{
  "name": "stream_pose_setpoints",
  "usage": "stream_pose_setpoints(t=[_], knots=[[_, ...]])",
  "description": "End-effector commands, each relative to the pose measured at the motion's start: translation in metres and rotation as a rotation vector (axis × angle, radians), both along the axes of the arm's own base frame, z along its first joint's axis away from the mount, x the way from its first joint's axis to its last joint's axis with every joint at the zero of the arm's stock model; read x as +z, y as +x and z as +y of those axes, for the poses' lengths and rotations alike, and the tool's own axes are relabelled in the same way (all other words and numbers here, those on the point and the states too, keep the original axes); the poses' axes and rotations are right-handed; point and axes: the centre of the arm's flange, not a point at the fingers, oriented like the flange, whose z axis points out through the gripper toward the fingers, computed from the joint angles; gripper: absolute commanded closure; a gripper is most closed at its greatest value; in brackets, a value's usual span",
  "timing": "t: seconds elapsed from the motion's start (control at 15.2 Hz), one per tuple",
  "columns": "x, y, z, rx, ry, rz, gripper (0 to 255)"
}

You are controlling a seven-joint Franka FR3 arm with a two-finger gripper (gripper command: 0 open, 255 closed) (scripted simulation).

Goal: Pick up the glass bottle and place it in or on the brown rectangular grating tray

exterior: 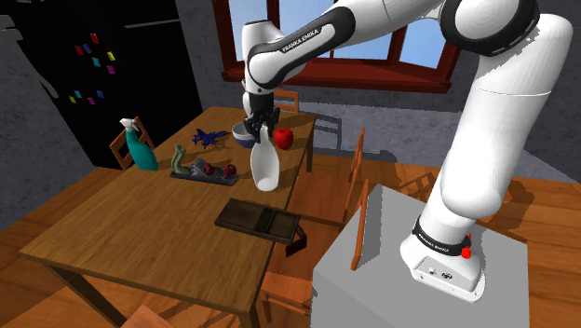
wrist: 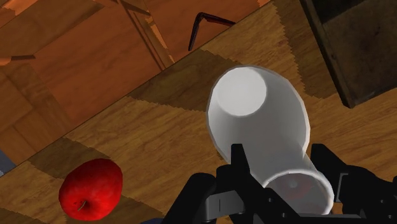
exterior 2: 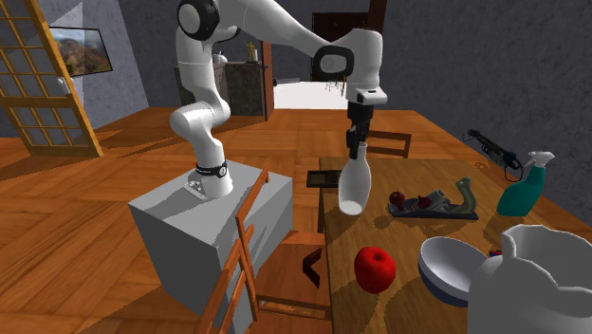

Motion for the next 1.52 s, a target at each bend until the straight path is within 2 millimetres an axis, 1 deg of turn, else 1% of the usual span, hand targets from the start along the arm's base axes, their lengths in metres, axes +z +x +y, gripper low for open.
stream_pose_setpoints(t=[0.0,1.32,1.45], knots=[[0.01,0.0,0.0,0.0,0.0,0.0,255],[0.115,0.0,0.0,0.0,0.0,0.0,255],[0.128,-0.012,0.02,0.0,0.0,0.0,255]])
